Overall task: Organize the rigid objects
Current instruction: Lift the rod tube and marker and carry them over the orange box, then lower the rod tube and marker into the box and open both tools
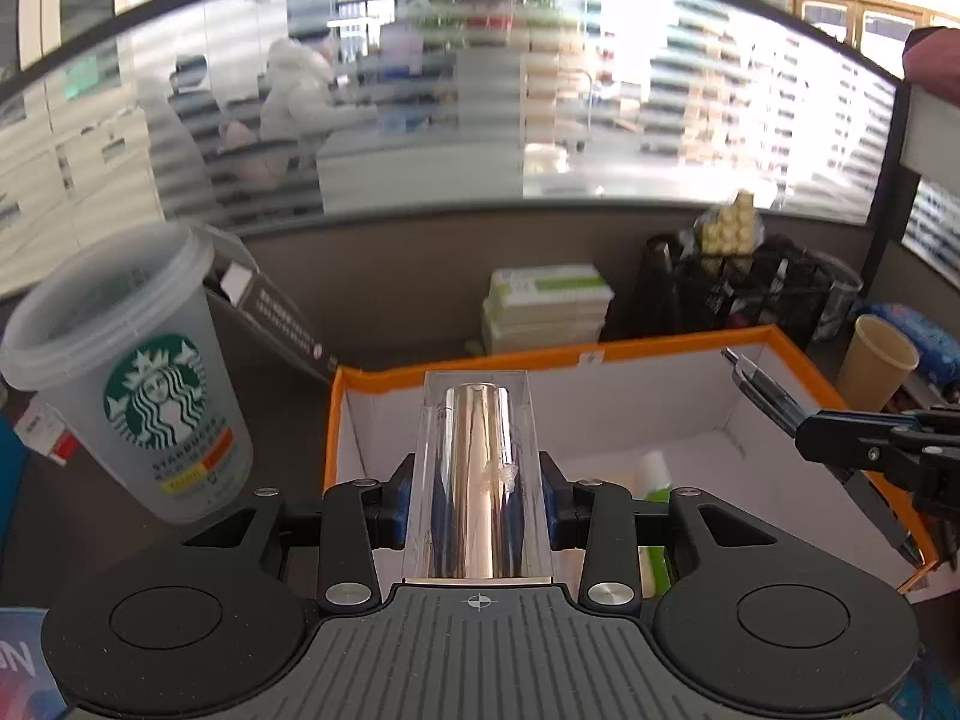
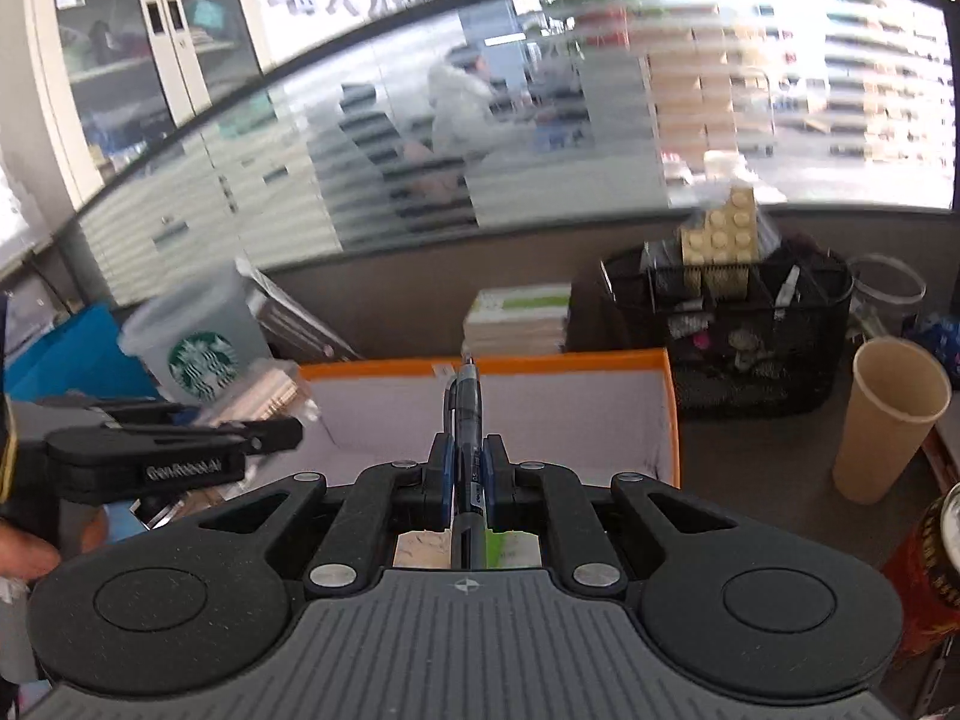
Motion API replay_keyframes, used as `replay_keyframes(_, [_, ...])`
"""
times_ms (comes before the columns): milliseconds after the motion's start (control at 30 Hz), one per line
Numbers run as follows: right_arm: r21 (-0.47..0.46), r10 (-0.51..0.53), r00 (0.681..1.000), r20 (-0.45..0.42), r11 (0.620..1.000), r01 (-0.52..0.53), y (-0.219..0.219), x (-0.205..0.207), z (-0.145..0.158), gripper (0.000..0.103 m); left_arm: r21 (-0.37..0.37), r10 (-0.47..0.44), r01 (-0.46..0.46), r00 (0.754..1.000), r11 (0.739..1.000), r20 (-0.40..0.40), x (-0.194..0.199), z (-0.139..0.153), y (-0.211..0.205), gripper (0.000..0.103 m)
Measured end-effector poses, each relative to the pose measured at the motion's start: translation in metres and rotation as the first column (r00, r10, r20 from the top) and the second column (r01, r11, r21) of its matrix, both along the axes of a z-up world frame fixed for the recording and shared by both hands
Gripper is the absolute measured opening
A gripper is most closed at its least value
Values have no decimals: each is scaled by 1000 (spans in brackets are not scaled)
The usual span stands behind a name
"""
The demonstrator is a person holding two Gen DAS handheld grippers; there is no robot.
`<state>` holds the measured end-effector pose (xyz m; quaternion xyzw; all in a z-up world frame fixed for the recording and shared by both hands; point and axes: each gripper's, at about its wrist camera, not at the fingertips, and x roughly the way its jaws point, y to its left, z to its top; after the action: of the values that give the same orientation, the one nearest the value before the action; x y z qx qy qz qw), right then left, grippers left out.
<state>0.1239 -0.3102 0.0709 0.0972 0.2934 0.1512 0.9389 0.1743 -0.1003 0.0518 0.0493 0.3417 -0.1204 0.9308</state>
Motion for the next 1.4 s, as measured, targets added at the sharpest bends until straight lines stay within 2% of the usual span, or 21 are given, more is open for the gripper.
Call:
replay_keyframes(200, [-47, -13, 998, -68, 999, 9, 8, 12, -20, 9, -25, 3, -4, 998, 1000, -65, 7, -14, 9, 35])
replay_keyframes(633, [-181, -22, 991, -131, 983, -2, 24, 26, -44, 9, 84, 15, -6, 994, 996, -111, 20, -36, -4, 35])
replay_keyframes(933, [-192, -25, 987, -159, 981, -6, 25, 30, -51, 9, 117, 17, -5, 994, 993, -108, 22, -37, -12, 35])
replay_keyframes(1067, [-200, -17, 986, -166, 980, -16, 25, 30, -53, 9, 98, 5, 8, 991, 995, -135, 25, -37, -14, 35])
replay_keyframes(1400, [-212, -15, 986, -166, 977, -21, 24, 32, -50, 9, 117, 14, 4, 989, 993, -150, 30, -43, -19, 35])
